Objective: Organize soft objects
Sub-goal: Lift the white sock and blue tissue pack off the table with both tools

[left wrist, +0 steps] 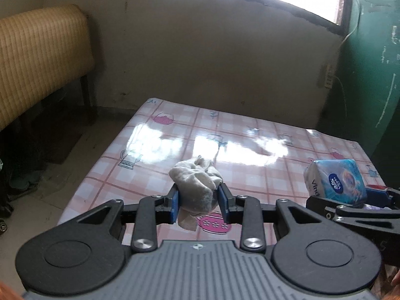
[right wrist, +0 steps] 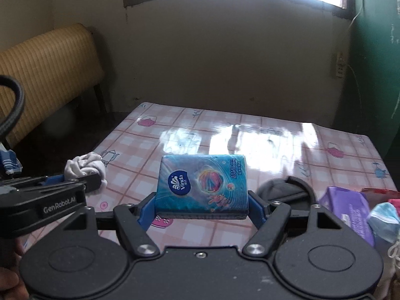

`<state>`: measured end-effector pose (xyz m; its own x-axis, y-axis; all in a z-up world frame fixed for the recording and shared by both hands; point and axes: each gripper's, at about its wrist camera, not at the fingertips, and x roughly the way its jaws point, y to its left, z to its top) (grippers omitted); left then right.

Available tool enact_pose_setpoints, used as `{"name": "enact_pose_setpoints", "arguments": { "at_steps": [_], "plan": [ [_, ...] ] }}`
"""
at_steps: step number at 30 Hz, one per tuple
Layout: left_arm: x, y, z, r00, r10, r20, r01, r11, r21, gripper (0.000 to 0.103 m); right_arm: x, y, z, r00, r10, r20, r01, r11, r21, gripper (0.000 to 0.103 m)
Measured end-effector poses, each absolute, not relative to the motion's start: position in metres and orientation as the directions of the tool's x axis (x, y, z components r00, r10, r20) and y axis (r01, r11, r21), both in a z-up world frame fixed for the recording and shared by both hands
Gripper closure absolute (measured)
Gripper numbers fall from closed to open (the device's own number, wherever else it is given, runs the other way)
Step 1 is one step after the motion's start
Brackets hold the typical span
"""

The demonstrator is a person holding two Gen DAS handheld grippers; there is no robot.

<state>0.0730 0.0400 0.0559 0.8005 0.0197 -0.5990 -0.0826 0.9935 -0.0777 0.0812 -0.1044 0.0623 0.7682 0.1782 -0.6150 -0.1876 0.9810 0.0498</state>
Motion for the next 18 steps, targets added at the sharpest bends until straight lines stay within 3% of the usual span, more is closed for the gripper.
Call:
{"name": "enact_pose_setpoints", "arguments": {
  "at_steps": [18],
  "plan": [
    [0.056,0.003,0.066,0.809,-0.024,-0.588,-0.014,0.998,-0.06,0.069,0.043,-0.143,0.081,0.79,0.152,-0.594,-0.147,0.988,0.057,0.016]
  ]
}}
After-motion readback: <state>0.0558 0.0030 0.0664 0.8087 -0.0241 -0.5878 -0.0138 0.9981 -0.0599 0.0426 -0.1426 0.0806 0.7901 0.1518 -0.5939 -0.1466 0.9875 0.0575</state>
